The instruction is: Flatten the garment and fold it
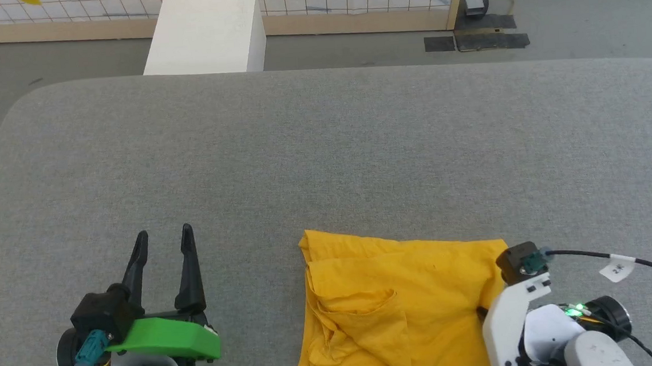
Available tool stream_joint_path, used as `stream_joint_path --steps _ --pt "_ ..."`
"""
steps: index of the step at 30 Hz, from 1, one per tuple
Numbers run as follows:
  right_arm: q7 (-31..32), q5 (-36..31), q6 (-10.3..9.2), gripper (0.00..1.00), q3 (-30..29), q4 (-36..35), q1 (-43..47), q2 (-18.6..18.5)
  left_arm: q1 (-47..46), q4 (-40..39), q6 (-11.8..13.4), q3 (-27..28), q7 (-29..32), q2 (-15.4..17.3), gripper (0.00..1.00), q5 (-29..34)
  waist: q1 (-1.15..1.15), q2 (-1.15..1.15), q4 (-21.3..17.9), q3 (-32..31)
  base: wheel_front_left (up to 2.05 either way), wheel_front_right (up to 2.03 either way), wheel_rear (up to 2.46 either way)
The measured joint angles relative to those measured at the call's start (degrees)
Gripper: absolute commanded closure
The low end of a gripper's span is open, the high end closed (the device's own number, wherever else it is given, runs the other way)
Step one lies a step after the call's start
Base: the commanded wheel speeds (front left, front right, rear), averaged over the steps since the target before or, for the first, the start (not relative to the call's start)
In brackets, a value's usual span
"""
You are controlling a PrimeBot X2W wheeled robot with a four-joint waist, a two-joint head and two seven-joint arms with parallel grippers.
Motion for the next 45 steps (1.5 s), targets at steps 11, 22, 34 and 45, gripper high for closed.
stream_joint_path --steps 11,22,34,45 --pt "3.7 7.6 0.03 1.0 21.8 -9.3 -10.6 -18.8 0.0 -0.8 -0.3 0.7 0.0 -0.3 0.0 0.1 0.0 0.0 -3.1 0.0 0.0 0.0 0.0" --pt "5.4 15.9 0.03 1.0 22.7 -9.7 -22.1 -35.3 -3.0 -2.1 -0.5 0.8 0.0 0.8 0.0 1.0 0.0 0.0 -14.4 3.1 0.0 0.0 0.0" --pt "-4.7 16.0 0.02 1.0 8.6 7.2 -29.1 -37.8 -7.5 -7.5 -0.7 0.1 3.0 3.9 0.0 1.6 0.01 0.0 -22.3 13.9 0.0 0.0 0.0" --pt "-9.7 9.1 0.03 1.0 -6.7 22.5 -36.0 -36.4 -8.8 -15.9 0.3 1.4 6.9 7.3 0.0 2.3 0.01 0.0 -21.0 25.8 0.0 0.0 0.0"
